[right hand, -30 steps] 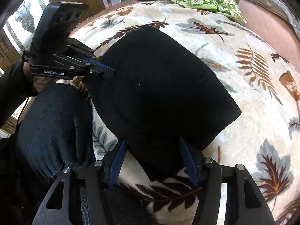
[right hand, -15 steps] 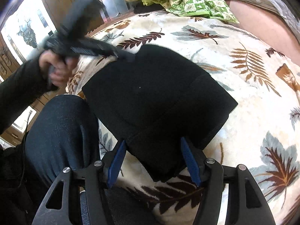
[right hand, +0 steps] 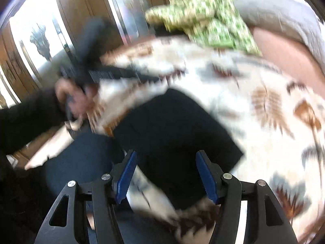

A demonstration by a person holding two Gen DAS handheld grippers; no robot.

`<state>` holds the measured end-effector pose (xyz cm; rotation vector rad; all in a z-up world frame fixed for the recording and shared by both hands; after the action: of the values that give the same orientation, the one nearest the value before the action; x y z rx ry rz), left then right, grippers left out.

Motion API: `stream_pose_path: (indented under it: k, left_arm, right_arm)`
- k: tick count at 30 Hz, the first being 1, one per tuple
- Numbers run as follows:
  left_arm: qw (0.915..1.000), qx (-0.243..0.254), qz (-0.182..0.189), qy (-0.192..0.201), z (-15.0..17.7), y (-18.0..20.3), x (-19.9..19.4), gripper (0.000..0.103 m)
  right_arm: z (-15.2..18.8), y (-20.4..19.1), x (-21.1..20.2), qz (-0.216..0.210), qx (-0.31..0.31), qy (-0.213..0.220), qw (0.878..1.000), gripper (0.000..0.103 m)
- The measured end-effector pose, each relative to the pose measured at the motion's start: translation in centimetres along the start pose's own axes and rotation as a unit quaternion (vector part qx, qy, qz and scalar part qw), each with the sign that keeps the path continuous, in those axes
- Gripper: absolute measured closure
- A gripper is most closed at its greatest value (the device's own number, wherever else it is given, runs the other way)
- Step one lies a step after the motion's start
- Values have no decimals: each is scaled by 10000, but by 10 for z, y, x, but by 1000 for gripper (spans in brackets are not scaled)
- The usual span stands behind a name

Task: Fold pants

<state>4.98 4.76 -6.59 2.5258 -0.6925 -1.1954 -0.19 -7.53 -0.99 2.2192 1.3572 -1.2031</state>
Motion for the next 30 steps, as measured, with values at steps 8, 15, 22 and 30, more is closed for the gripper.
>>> stream_pose_path:
  k: [8,15,22,30]
  left_arm:
    - [9975,-527,-325,-345,23,-21,33,96]
    - [9986,-384,-304,-223,12,-7,17,96]
    - [9946,761,363,-599,35,50,-8,95]
    - [9953,57,581,-778,62,23,25,94]
  right_arm:
    - [0,6,103,357,-669,-721,9945,40]
    - [-8,9,70,115,-264,-397,9988,41]
    - [8,25,21,694,-419,56,9967,40]
    - [49,79,71,307,1141,-544,9915,21]
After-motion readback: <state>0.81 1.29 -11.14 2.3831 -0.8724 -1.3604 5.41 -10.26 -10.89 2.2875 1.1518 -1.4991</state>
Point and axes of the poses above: each gripper's, at about its wrist camera, not at the fingertips, and x roughly the way its jaws point, y to its right, z to its underside, the point moved 10 cm from there along x, roughly the way its jaws point, and after that the axes turned 7 degrees about z, right-handed, at the moved point
